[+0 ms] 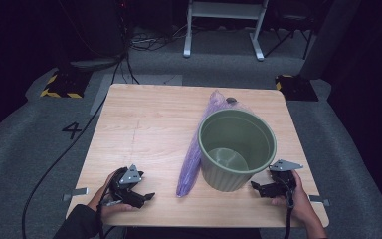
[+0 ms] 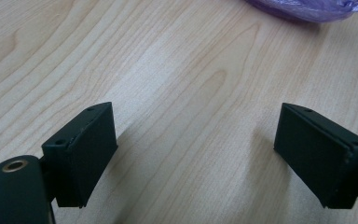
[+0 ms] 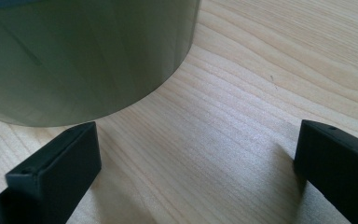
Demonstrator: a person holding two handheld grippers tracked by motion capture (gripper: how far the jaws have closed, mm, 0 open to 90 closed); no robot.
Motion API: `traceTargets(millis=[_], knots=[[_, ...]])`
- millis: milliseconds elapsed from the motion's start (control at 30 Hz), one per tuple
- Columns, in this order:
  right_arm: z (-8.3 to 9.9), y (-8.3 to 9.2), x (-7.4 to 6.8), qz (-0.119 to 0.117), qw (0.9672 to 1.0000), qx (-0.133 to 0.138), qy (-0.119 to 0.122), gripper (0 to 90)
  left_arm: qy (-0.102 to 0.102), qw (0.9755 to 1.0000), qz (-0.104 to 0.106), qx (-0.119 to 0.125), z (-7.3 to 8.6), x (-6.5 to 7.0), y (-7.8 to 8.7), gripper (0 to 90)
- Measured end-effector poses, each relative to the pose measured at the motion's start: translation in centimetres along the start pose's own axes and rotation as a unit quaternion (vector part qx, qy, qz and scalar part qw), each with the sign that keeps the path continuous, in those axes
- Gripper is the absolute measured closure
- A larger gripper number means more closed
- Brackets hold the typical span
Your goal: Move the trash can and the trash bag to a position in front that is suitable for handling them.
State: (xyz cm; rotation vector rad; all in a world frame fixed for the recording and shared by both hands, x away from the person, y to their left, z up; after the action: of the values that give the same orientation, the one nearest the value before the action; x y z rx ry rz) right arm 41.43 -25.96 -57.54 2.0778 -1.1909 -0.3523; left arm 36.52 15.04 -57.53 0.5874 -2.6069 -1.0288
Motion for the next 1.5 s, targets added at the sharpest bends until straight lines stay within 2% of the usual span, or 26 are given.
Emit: traceTargets(millis=[267, 333, 567, 767, 800, 867, 933, 1000, 1100, 1167, 1233, 1267, 1367, 1500], knots=[[0.0, 0.2, -0.1, -0.008, 0.9999, 0.005, 0.008, 3.6, 0.003, 1.0000, -0.002, -0.006, -0.3, -0.3, -0.5, 6.6], [-0.1, 0.4, -0.2, -0.015, 0.9997, 0.016, 0.010, 15.6, 0.003, 1.0000, -0.002, -0.008, -0.4, -0.3, -0.6, 4.9], [-0.5, 0.7, -0.8, -0.020, 0.9989, 0.023, 0.035, 15.5, 0.004, 0.9999, -0.004, -0.008, -0.4, -0.3, -0.6, 4.7], [-1.4, 0.9, -2.8, -0.057, 0.9943, 0.040, 0.081, 15.1, 0.006, 0.9999, -0.005, -0.008, -0.4, -0.2, -0.7, 4.4], [-1.6, 1.0, -3.5, -0.077, 0.9921, 0.041, 0.090, 15.2, 0.006, 0.9999, -0.005, -0.008, -0.5, -0.2, -0.7, 4.0], [-1.7, 0.9, -3.9, -0.083, 0.9908, 0.042, 0.098, 15.3, 0.009, 0.9999, -0.006, -0.009, -0.5, -0.2, -0.8, 3.7], [-1.9, 0.9, -4.8, -0.096, 0.9879, 0.044, 0.113, 13.9, 0.009, 0.9999, -0.008, -0.009, -0.6, -0.1, -0.9, 3.5], [-2.1, 0.7, -5.0, -0.084, 0.9880, 0.041, 0.123, 13.2, 0.010, 0.9998, -0.012, -0.009, -0.7, 0.0, -1.0, 3.5], [-2.3, 0.6, -5.4, -0.087, 0.9873, 0.043, 0.126, 13.4, 0.008, 0.9999, -0.008, -0.007, -1.1, 0.6, -1.3, 6.6], [-2.5, 0.5, -5.6, -0.091, 0.9865, 0.047, 0.128, 14.1, 0.001, 1.0000, -0.006, -0.006, -1.5, 1.1, -1.7, 10.3], [-2.7, 0.4, -5.8, -0.090, 0.9861, 0.048, 0.131, 14.3, -0.013, 0.9998, -0.012, -0.008, -2.0, 1.5, -2.0, 10.8], [-2.9, 0.4, -6.1, -0.094, 0.9852, 0.051, 0.134, 14.8, -0.015, 0.9998, -0.011, -0.007, -2.2, 1.7, -2.1, 15.6], [-3.0, 0.4, -6.4, -0.096, 0.9847, 0.050, 0.137, 14.7, -0.028, 0.9996, -0.004, -0.007, -2.6, 2.2, -2.5, 15.3], [-3.3, 0.2, -6.7, -0.099, 0.9835, 0.053, 0.142, 14.9, -0.027, 0.9996, 0.010, 0.002, -3.1, 2.2, -3.2, 15.3]])
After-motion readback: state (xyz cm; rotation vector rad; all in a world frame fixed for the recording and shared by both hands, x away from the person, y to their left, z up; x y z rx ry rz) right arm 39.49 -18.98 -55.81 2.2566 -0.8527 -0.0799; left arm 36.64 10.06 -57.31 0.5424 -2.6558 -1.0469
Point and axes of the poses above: each handheld gripper's, and its own axes: y roughly backward along the jaws, z roughly out of its underside, x roughly to its right, the point moved 10 cm from there along -y, roughly forward along the jaws, and after that the axes turned 8 degrees about z, right-handed, at the moved point
